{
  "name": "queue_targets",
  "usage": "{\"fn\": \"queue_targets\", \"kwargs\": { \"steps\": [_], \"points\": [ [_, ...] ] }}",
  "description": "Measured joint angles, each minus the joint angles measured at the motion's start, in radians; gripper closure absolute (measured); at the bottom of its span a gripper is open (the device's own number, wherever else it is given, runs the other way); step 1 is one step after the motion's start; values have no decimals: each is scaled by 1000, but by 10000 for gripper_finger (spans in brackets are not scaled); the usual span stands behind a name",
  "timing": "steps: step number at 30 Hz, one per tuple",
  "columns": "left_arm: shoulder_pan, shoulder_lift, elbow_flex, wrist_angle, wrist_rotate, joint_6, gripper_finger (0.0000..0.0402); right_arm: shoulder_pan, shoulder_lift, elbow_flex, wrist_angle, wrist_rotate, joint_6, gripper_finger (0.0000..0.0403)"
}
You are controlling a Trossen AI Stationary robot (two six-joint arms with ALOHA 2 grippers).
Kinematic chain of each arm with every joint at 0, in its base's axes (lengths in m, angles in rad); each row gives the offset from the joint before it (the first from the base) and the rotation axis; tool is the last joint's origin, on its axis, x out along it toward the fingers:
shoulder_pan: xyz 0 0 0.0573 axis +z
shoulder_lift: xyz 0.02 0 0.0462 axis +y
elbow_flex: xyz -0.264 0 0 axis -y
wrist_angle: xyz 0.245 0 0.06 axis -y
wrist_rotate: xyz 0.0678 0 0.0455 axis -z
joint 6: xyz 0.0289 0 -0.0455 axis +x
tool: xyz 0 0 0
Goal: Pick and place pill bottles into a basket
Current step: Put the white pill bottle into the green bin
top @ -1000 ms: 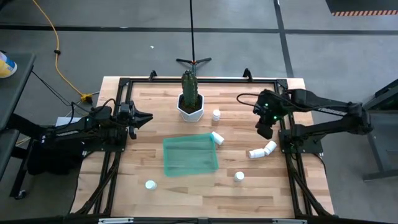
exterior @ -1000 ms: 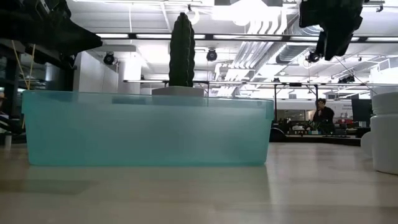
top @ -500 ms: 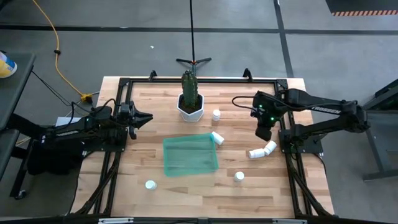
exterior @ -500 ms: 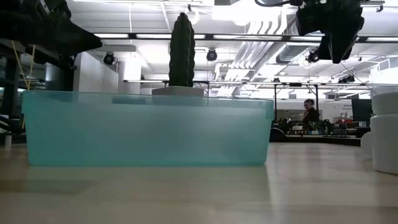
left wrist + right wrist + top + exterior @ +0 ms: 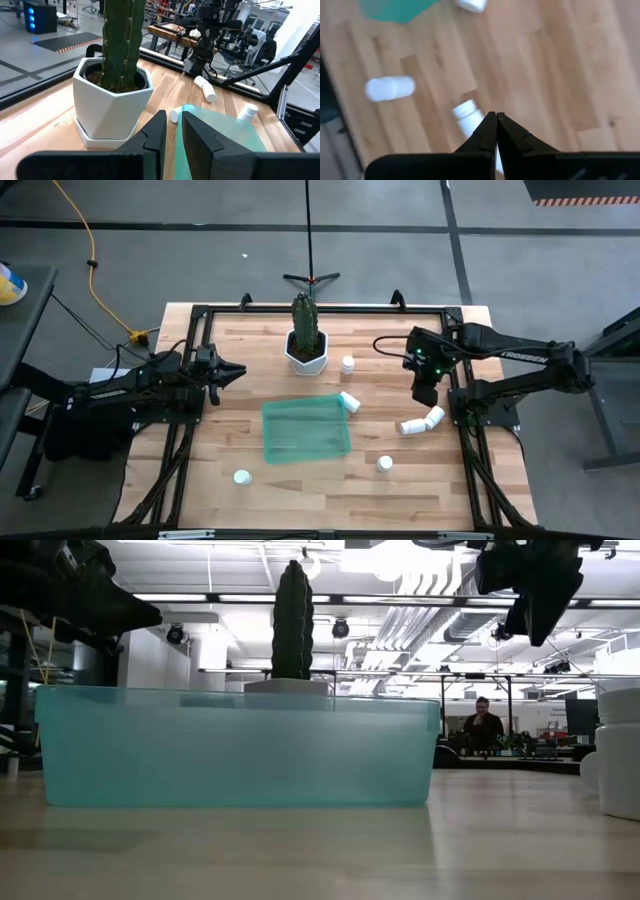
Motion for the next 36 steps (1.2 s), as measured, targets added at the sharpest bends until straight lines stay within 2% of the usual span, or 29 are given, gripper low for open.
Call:
{"fn": "queue_targets", "kwargs": {
  "steps": [4, 9, 12, 20, 23, 30, 36],
  "points": [
    [0, 0, 0, 0, 0, 1, 305, -1, 0, 0, 1, 56, 9, 401],
    [0, 0, 0, 0, 0, 1, 305, 0, 23, 0, -5, 6, 23, 363],
    [0, 0, 0, 0, 0, 1, 305, 0, 56, 0, -1, -26, 46, 317],
    [0, 0, 0, 0, 0, 1, 305, 1, 180, 0, -13, -26, 46, 157],
    [0, 0, 0, 0, 0, 1, 305, 14, 232, 0, -62, -51, 8, 119],
    [0, 0, 0, -1, 0, 1, 305, 161, 318, 0, -64, -137, -7, 108],
    [0, 0, 0, -2, 0, 1, 305, 342, 333, -1, -3, -100, 67, 108]
  ]
}}
